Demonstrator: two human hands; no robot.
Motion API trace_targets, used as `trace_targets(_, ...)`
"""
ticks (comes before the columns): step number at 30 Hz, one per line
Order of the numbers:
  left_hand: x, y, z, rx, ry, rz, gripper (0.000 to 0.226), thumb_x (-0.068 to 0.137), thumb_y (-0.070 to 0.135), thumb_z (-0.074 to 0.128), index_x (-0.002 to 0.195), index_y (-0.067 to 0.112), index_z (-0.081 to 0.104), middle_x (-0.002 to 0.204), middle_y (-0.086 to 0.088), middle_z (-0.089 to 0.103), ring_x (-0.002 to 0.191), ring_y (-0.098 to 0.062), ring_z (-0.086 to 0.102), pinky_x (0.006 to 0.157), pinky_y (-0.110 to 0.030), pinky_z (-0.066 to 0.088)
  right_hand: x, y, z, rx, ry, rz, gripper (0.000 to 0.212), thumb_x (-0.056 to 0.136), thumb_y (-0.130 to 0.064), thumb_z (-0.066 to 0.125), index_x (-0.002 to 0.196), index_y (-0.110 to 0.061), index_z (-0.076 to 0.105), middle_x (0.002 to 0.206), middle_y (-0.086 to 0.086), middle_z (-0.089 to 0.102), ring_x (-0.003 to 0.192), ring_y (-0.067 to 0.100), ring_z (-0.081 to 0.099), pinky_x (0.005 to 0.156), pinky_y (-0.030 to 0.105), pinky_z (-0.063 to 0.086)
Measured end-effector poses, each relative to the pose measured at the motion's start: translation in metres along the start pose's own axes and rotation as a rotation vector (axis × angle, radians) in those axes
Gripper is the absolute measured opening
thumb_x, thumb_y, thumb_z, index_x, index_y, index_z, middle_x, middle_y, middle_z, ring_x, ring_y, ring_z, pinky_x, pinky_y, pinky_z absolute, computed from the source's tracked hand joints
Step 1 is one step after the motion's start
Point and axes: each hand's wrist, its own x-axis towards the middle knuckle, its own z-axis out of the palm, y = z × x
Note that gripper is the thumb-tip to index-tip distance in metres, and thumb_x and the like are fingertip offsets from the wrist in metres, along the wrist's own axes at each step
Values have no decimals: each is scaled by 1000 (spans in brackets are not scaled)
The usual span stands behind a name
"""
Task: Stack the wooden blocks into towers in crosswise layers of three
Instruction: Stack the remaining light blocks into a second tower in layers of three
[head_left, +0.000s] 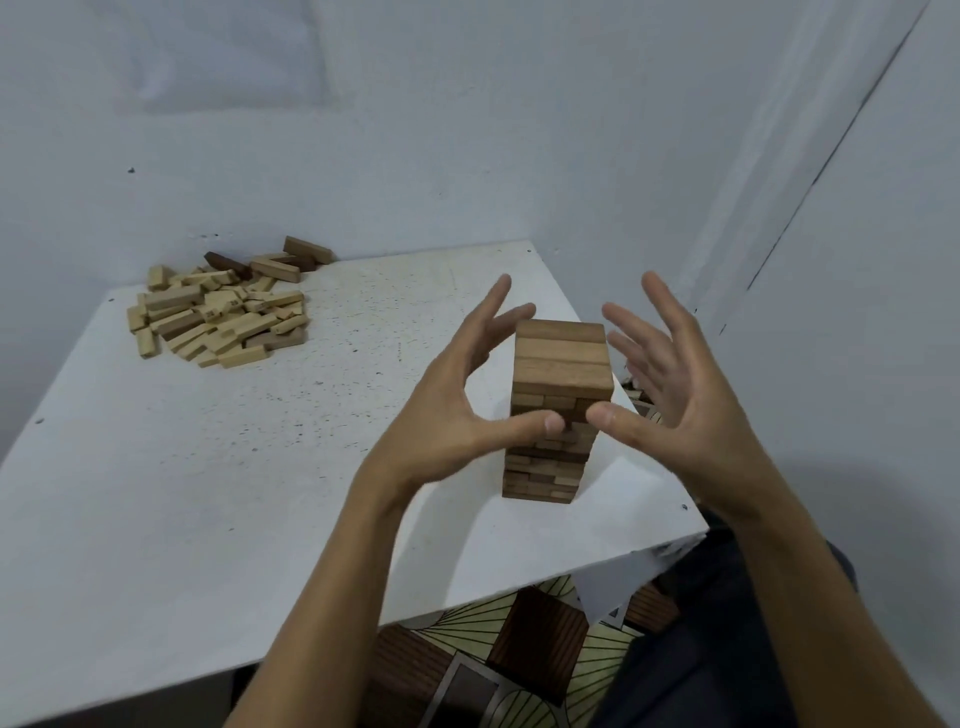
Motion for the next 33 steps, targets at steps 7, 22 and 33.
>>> trace_targets(7,19,-1,-18,-7,-82,-1,115,70,21,88,158,32,14,139,6,57,132,-5,49,118,-34,32,18,4,-16,-37,-124,-11,108,74,-23,81,155,-41,13,142,-9,54,139,8,42,119,34,27)
trace_targets(22,25,-3,-17,-20,-126,12,112,71,23,86,157,32,15,130,10,61,126,-4,54,113,-23,35,20,7,-8,-20,-89,-19,104,75,-23,82,155,-36,17,130,-3,61,131,18,52,116,48,35)
trace_targets(33,24,-5,-16,-18,-111,4,109,72,22,85,157,32,17,130,5,61,127,-8,54,116,-32,34,21,9,-8,8,-87,-11,104,72,-31,81,155,-37,19,130,-1,60,131,21,52,114,53,36)
